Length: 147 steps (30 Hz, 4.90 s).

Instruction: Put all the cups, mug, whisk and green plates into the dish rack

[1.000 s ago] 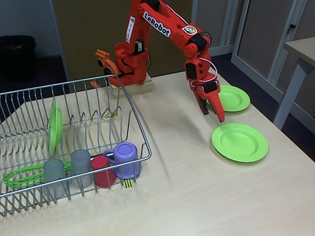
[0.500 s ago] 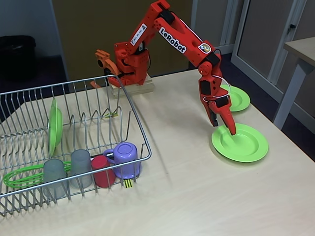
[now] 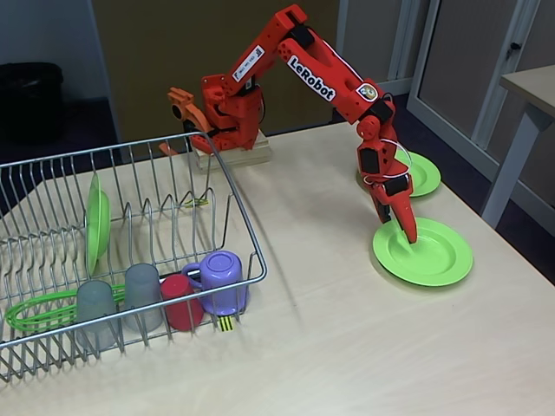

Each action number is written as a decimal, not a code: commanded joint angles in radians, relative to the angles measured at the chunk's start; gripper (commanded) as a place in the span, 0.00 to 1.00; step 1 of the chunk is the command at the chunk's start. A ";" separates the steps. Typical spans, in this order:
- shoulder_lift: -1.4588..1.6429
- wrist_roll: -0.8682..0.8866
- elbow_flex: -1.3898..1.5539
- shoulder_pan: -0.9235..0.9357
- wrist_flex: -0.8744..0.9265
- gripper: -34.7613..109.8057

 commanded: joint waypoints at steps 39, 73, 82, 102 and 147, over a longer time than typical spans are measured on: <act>-0.193 0.198 -0.715 0.034 0.670 0.24; 0.137 -0.176 -1.270 0.267 0.999 0.24; 0.488 -0.270 -1.039 0.433 0.945 0.24; 1.304 -0.178 0.242 1.029 0.598 0.24; 0.810 -0.635 0.255 1.470 0.523 0.34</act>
